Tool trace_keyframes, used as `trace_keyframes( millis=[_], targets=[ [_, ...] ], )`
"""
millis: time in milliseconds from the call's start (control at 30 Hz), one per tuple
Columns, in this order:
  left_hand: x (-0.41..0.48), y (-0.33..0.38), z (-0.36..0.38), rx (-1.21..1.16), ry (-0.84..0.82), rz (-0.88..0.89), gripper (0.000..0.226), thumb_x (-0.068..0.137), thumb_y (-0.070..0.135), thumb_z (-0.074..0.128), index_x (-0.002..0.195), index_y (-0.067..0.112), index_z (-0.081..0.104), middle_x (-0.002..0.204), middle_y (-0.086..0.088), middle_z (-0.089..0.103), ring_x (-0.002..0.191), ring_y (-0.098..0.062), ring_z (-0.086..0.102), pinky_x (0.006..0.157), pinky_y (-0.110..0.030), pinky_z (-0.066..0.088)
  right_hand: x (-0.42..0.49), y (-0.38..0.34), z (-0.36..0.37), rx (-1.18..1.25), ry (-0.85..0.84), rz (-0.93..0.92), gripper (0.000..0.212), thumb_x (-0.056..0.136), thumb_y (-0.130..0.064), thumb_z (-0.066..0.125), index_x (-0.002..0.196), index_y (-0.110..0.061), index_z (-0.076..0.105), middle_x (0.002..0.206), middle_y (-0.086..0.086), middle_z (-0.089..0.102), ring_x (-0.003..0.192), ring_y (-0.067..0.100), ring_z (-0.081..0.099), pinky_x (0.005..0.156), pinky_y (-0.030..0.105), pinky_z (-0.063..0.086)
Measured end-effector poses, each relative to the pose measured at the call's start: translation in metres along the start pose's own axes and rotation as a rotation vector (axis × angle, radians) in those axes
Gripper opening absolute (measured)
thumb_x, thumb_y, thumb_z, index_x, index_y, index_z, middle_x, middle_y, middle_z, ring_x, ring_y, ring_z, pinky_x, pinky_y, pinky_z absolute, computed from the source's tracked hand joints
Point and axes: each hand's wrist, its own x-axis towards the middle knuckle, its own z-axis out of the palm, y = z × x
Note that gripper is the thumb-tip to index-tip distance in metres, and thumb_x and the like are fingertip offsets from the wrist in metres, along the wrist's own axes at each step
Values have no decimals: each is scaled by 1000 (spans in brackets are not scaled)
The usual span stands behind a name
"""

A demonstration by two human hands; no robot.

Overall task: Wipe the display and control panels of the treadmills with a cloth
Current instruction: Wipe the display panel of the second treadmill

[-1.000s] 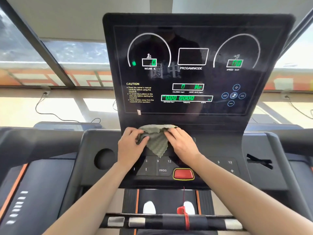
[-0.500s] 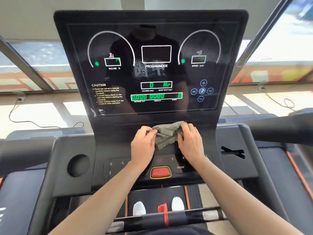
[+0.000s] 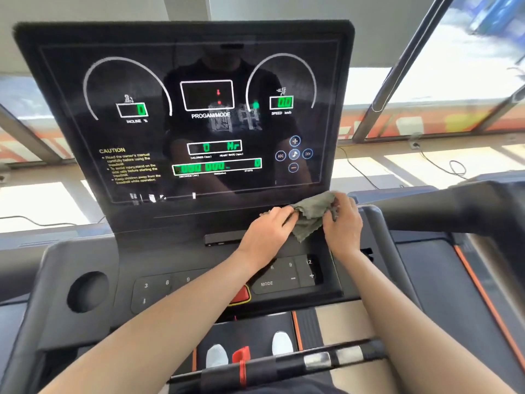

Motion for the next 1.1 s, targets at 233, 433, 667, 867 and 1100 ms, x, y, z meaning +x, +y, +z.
trace_keyframes(
  millis=[233, 433, 667, 867, 1100],
  targets=[
    [17, 10, 4, 132, 59, 158, 40, 94, -1, 54, 134, 0, 59, 132, -14, 61, 112, -27, 55, 100, -35, 49, 11, -3, -17, 135, -42, -80, 51, 82, -11, 73, 130, -18, 57, 111, -7, 50, 96, 2, 49, 84, 23, 47],
    [15, -2, -5, 107, 31, 46, 15, 80, -2, 73, 86, 12, 70, 86, -4, 62, 76, -23, 55, 63, -32, 49, 7, -15, -3, 46, -100, -237, 34, 88, -1, 65, 119, -16, 61, 108, -6, 48, 93, 9, 49, 85, 29, 49],
    [11, -33, -48, 60, 247, -179, 17, 91, 2, 58, 92, 10, 73, 95, -4, 65, 78, -23, 56, 54, -30, 49, 13, -44, 18, -18, -53, -426, 22, 86, 4, 63, 105, -6, 70, 102, 3, 57, 90, 20, 54, 78, 28, 46],
    [-29, -64, -61, 43, 170, -245, 24, 90, 10, 53, 95, 7, 75, 96, -5, 62, 83, -26, 55, 54, -36, 52, 0, -73, 36, -105, -131, -677, 21, 80, -12, 74, 100, -4, 71, 102, 5, 58, 91, 23, 50, 81, 28, 45],
    [-49, -90, -76, 52, 155, -297, 18, 93, 30, 70, 86, 14, 74, 89, 2, 59, 82, -19, 53, 65, -31, 50, 3, -109, 56, -138, -116, -841, 9, 84, -2, 74, 93, -4, 72, 97, 6, 58, 85, 23, 49, 78, 27, 44]
  ],
)
